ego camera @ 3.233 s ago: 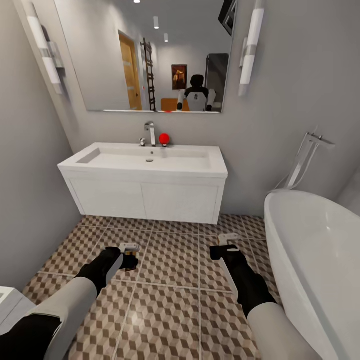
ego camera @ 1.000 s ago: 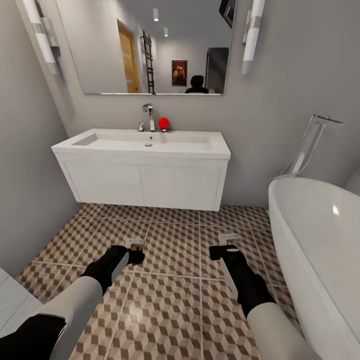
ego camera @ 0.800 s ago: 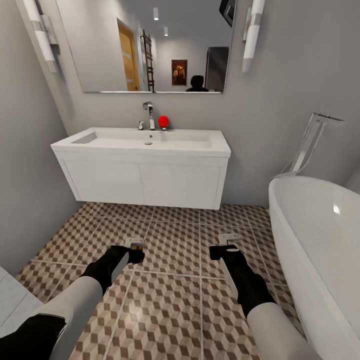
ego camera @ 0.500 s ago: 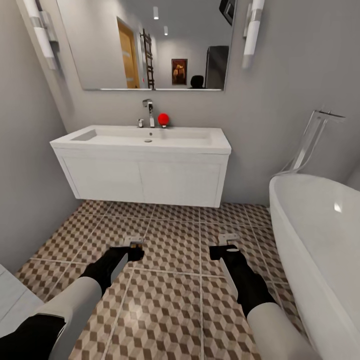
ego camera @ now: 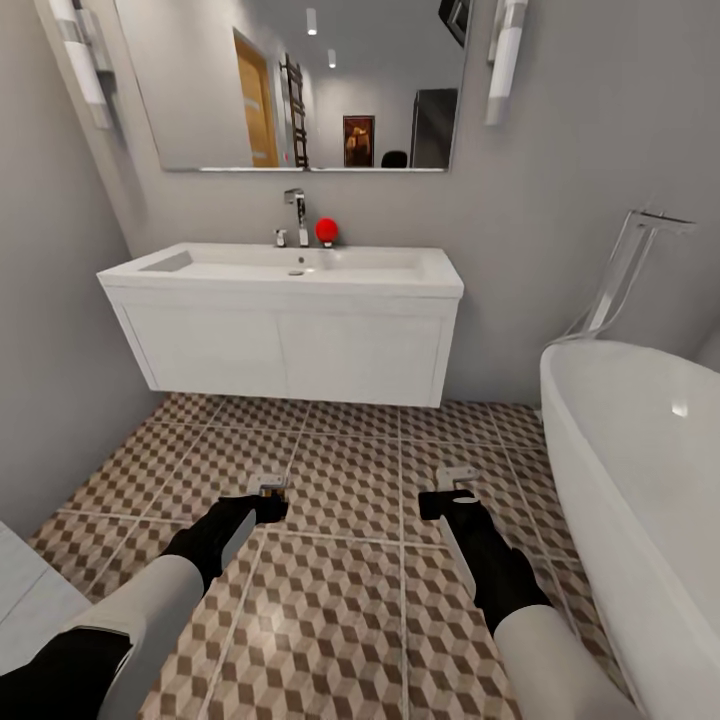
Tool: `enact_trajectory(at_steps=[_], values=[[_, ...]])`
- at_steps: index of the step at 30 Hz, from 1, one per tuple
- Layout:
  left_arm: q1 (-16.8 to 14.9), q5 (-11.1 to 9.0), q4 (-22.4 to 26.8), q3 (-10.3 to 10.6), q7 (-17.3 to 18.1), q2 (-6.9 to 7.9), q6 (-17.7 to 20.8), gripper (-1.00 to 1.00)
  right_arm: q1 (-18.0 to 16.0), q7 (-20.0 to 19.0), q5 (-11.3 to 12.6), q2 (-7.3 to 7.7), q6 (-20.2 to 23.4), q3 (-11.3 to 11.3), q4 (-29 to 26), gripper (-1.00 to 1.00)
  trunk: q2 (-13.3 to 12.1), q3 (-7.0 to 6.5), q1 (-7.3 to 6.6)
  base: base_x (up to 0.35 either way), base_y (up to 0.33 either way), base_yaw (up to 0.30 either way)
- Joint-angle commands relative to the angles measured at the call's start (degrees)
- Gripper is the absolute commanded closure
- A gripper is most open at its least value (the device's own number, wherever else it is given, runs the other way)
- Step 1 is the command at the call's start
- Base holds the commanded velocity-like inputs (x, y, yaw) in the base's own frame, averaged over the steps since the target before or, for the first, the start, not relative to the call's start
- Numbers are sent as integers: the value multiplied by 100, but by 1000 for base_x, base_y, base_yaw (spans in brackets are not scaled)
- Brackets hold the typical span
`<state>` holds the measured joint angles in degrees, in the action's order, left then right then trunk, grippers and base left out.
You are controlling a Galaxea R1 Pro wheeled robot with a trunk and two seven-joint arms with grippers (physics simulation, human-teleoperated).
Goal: Take the four mousetraps from the cabinet in the bathroom and place them on the bathroom floor. Make sure all four end up on the same floor surface, and ensure that at least two of them are either under or directly next to the same bathroom sink.
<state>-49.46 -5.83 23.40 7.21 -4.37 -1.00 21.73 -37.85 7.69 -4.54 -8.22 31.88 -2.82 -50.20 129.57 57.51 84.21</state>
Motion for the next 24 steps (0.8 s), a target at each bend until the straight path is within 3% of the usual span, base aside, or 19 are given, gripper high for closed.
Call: enact_trajectory(at_steps=[1,4,7,11,16,24], values=[[-2,-50,10,50,-55,3,28,100,-3,-1,-38,-1,40,-11,-7,100,44,23,21,0,0,0],[-2,-50,8,52,-55,-5,25,100,-3,-13,-38,-3,4,-15,-7,100,164,77,87,0,0,0],[-2,-50,14,55,-55,-12,15,100,-3,-18,-42,-4,-394,-34,-3,100,284,131,153,0,0,0],[-2,-50,20,53,-55,-14,8,100,-3,2,-63,7,-757,-330,-2,100,445,203,241,0,0,0],[-2,-50,17,53,-55,-15,7,100,-3,22,-73,8,-842,-688,-6,100,645,293,351,0,0,0],[-2,-50,24,52,-55,-15,6,100,-3,16,-74,3,-858,-776,-5,100,966,436,527,0,0,0]])
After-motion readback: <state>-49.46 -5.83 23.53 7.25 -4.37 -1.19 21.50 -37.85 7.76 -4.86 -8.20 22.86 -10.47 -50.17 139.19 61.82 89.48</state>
